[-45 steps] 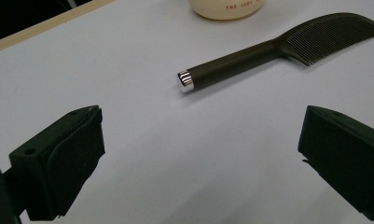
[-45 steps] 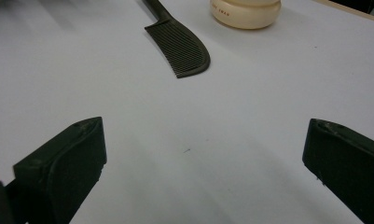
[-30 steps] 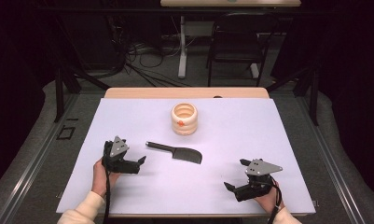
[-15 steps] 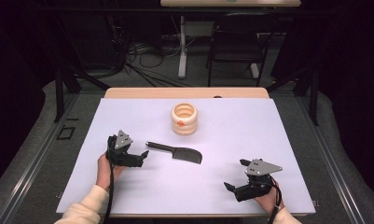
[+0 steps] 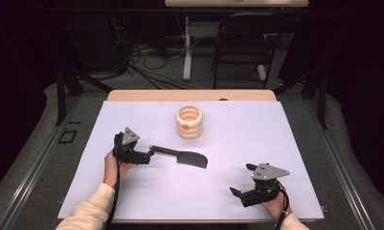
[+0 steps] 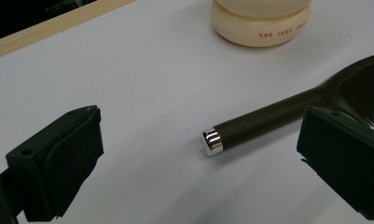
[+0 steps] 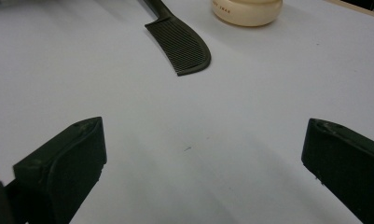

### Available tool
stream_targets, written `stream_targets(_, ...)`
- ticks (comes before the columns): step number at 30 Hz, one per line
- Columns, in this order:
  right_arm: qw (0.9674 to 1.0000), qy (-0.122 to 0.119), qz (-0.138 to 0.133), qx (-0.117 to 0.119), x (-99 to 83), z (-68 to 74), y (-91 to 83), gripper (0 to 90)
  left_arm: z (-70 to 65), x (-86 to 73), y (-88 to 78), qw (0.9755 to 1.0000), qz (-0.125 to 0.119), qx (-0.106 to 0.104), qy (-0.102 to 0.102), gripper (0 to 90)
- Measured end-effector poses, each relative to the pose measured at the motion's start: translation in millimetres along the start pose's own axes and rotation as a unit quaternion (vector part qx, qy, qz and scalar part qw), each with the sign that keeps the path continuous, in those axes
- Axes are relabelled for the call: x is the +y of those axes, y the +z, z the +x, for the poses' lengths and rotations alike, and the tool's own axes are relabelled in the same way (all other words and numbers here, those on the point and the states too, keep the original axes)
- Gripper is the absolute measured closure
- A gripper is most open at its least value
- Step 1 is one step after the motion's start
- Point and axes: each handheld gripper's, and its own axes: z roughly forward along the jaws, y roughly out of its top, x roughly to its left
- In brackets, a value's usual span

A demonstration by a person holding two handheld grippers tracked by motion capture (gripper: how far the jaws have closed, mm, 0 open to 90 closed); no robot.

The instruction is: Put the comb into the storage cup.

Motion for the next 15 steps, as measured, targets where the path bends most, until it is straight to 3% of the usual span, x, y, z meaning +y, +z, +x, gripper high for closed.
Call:
stream_targets(9,1.0,0.0,0.001,0.0,-0.1,-0.1,0.3,0.0,5.3,4.8,14.2,0.9999,0.008,0.004,-0.01,5.2)
stream_targets(11,1.0,0.0,0.001,0.001,-0.2,-0.1,0.4,0.0,7.2,5.6,17.0,0.9999,0.009,0.001,-0.01,16.7)
stream_targets(13,1.0,0.0,0.001,0.001,-0.2,-0.1,0.4,0.0,7.7,6.0,19.2,0.9998,0.012,0.004,-0.012,17.7)
stream_targets(14,1.0,0.0,0.001,0.0,-0.3,-0.1,0.3,0.0,8.6,6.5,22.3,0.9998,0.013,0.001,-0.012,28.2)
stream_targets(15,1.0,0.0,0.001,0.0,-0.3,-0.2,0.3,0.0,9.0,6.9,24.0,0.9998,0.013,0.002,-0.012,31.6)
